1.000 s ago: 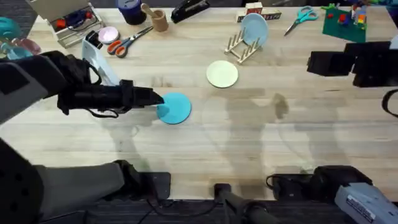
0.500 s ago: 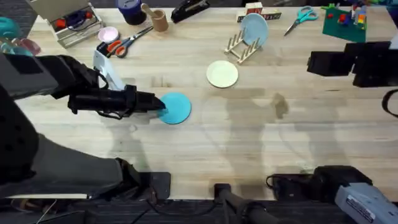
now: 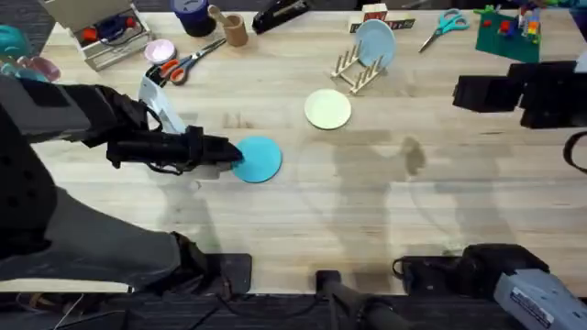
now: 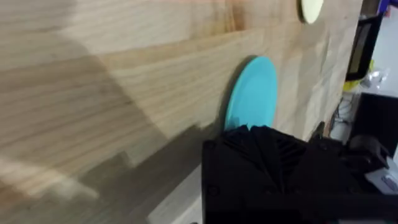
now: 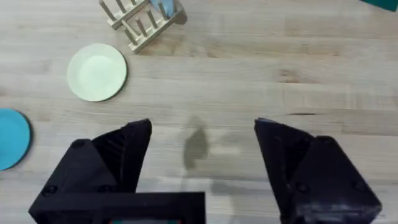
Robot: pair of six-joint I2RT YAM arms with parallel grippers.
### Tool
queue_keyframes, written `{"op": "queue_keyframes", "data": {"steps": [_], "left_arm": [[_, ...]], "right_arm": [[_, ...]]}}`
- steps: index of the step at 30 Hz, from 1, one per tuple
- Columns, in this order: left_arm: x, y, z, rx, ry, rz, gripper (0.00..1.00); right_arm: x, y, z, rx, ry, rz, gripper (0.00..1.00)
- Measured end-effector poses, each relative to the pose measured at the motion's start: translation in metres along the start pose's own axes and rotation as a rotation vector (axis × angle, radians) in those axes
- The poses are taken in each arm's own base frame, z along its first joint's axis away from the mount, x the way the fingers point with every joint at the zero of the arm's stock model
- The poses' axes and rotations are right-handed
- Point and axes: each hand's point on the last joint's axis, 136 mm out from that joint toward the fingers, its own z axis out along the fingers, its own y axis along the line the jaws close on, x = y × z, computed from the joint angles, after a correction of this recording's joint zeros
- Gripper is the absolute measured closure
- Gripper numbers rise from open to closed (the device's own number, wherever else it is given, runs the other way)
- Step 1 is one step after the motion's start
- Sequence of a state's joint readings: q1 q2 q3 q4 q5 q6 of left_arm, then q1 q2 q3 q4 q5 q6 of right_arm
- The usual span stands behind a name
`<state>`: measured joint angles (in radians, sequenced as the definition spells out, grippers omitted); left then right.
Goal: Pick up the plates from the table one by one and place each into a slot on the dish rack.
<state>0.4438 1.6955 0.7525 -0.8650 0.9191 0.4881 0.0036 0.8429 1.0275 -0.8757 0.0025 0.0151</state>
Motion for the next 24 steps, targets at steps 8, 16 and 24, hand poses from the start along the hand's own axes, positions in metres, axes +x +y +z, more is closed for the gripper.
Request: {"op": "queue_keyframes", "data": {"steps": [8, 16, 24], "left_arm": [[-0.004, -0.002, 0.011, -0.021, 0.020, -0.029, 0.959], [-0.003, -0.003, 0.016, -0.032, 0.036, -0.077, 0.959], [-0.003, -0.003, 0.016, -0.032, 0.035, -0.091, 0.959]], "right_arm": [[0.000, 0.000, 0.000, 0.000, 0.000, 0.000, 0.005], [0.000, 0.000, 0.000, 0.000, 0.000, 0.000, 0.005], [0.000, 0.000, 0.000, 0.000, 0.001, 0.004, 0.005]]}}
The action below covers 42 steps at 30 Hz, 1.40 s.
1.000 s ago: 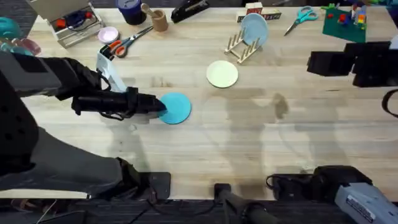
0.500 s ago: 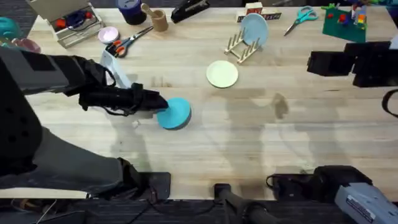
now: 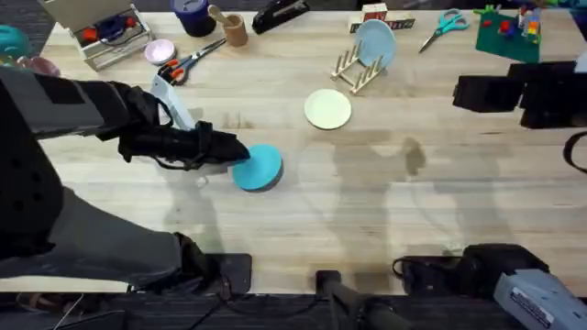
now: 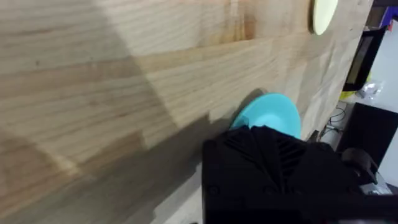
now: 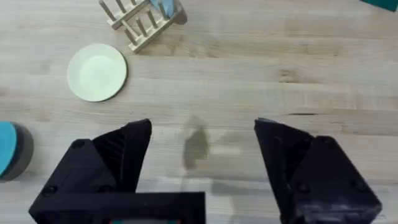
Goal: Pick up the plates from the table one by one and place each into a slot on the dish rack.
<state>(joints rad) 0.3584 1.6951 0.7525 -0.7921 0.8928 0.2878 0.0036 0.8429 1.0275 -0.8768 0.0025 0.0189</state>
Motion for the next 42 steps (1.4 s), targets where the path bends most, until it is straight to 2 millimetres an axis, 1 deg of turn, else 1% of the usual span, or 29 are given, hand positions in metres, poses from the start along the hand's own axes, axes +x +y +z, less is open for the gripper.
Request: {"op": "queue_keyframes", "data": {"steps": [2, 5, 7, 12, 18, 21, 22, 23, 31, 34, 40, 42], "left_arm": [[0.000, 0.000, 0.000, 0.000, 0.000, -0.001, 0.959], [0.000, 0.000, 0.000, 0.000, 0.000, -0.001, 0.959], [0.000, 0.000, 0.000, 0.000, 0.000, -0.001, 0.959], [0.000, 0.000, 0.000, 0.000, 0.000, -0.001, 0.959], [0.000, 0.000, 0.000, 0.000, 0.000, -0.001, 0.959], [0.000, 0.000, 0.000, 0.000, 0.000, -0.001, 0.959], [0.000, 0.000, 0.000, 0.000, 0.000, -0.001, 0.959], [0.000, 0.000, 0.000, 0.000, 0.000, -0.001, 0.959], [0.000, 0.000, 0.000, 0.000, 0.000, -0.001, 0.959], [0.000, 0.000, 0.000, 0.000, 0.000, -0.001, 0.959], [0.000, 0.000, 0.000, 0.000, 0.000, -0.001, 0.959], [0.000, 0.000, 0.000, 0.000, 0.000, -0.001, 0.959]], "right_arm": [[0.002, 0.000, 0.000, 0.000, 0.009, 0.013, 0.005], [0.012, 0.003, 0.000, -0.014, 0.049, 0.063, 0.005], [0.018, 0.010, -0.001, -0.056, 0.077, 0.107, 0.006], [0.021, 0.033, -0.002, -0.182, 0.107, 0.210, 0.006], [0.041, 0.053, 0.013, -0.271, 0.196, 0.274, 0.005], [0.047, 0.066, 0.019, -0.324, 0.215, 0.283, 0.005], [0.049, 0.072, 0.021, -0.343, 0.220, 0.284, 0.005], [0.057, 0.087, 0.027, -0.393, 0.237, 0.276, 0.006], [0.070, 0.135, 0.042, -0.520, 0.267, 0.241, 0.006], [0.075, 0.153, 0.053, -0.546, 0.306, 0.235, 0.006], [0.085, 0.196, 0.078, -0.608, 0.365, 0.193, 0.006], [0.089, 0.207, 0.086, -0.619, 0.383, 0.192, 0.007]]}}
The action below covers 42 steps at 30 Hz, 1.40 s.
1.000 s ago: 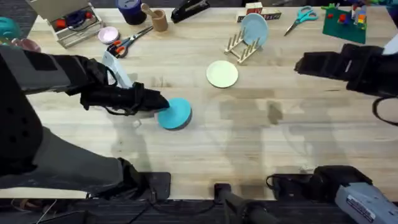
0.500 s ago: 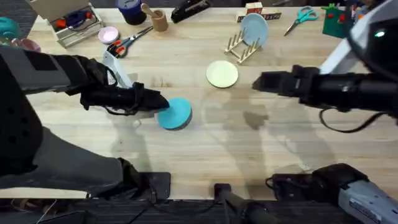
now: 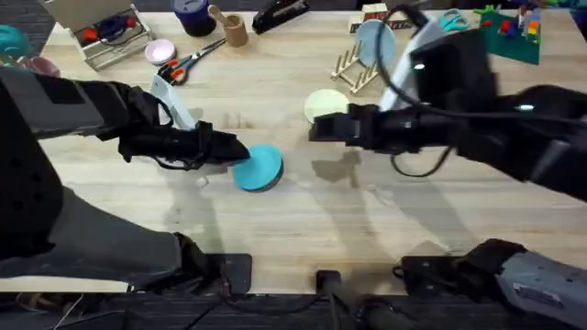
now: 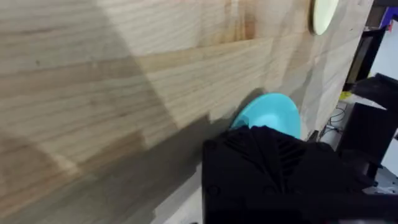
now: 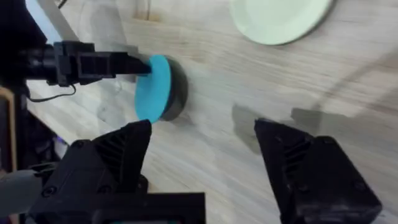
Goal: Pick up the plates from the table one by one and place each into a slot on the dish rack.
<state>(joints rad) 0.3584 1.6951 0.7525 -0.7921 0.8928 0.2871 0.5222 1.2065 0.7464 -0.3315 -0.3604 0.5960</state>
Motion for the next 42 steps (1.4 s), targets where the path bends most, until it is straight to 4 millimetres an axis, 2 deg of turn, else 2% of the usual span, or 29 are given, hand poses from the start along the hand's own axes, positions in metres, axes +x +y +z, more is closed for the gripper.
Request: {"op": "queue_keyframes", "data": {"steps": [5, 9, 18, 23, 32, 42], "left_arm": [[0.000, 0.000, 0.000, 0.000, 0.000, 0.000, 0.959], [0.000, 0.000, 0.000, 0.000, 0.000, 0.000, 0.959], [0.000, 0.000, 0.000, 0.000, 0.000, 0.000, 0.960], [0.000, 0.000, 0.000, 0.000, 0.000, 0.000, 0.960], [0.000, 0.000, 0.000, 0.000, 0.000, 0.000, 0.960], [0.000, 0.001, 0.000, -0.003, 0.001, 0.000, 0.960]], "right_arm": [[0.002, 0.006, 0.029, -0.017, 0.029, 0.032, 0.006], [0.015, 0.008, 0.043, -0.009, 0.075, 0.092, 0.010], [0.045, 0.034, 0.057, 0.062, 0.045, 0.172, 0.006], [0.045, 0.054, 0.061, 0.050, -0.042, 0.227, 0.006], [0.047, 0.059, 0.063, 0.071, -0.122, 0.376, 0.006], [0.051, 0.075, 0.091, 0.006, -0.128, 0.457, 0.006]]}}
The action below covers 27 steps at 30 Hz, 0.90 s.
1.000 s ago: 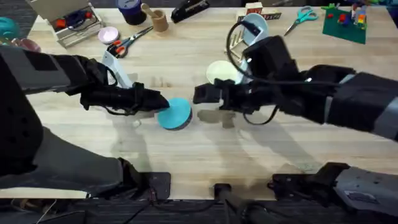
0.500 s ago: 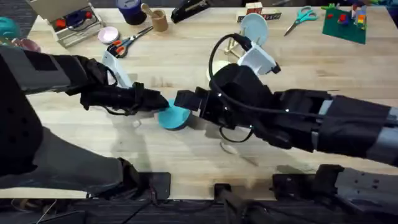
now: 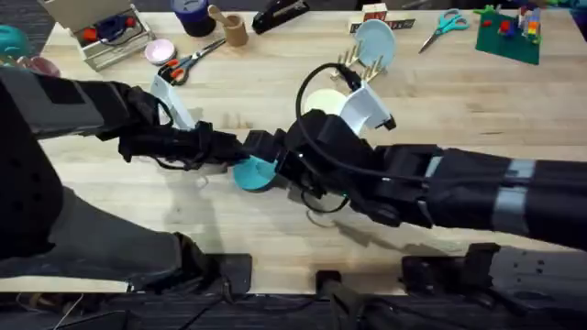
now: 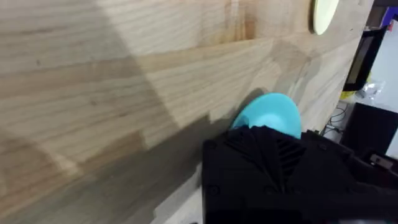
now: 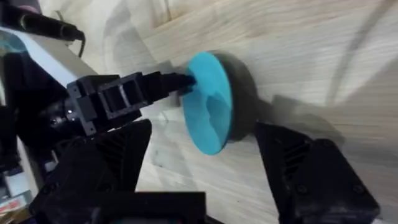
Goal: Pick up the plates from the table one by one and place each into a slot on the dish rack.
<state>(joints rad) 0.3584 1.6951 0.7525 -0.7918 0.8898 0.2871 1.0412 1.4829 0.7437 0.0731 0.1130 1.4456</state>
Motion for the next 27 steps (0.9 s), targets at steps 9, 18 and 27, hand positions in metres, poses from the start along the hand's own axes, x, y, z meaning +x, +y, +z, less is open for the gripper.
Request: {"op": "queue_keyframes", "data": {"steps": [9, 18, 27], "left_arm": [[0.000, 0.000, 0.000, 0.000, 0.000, 0.000, 0.960], [0.000, 0.000, 0.000, 0.000, 0.000, 0.000, 0.960], [0.000, 0.000, 0.000, 0.000, 0.000, 0.000, 0.961]], "right_arm": [[0.012, 0.001, 0.015, -0.015, 0.019, 0.037, 0.012], [0.016, -0.001, 0.025, -0.019, 0.021, 0.060, 0.166], [0.018, -0.011, 0.038, 0.004, 0.022, 0.071, 0.523]]}}
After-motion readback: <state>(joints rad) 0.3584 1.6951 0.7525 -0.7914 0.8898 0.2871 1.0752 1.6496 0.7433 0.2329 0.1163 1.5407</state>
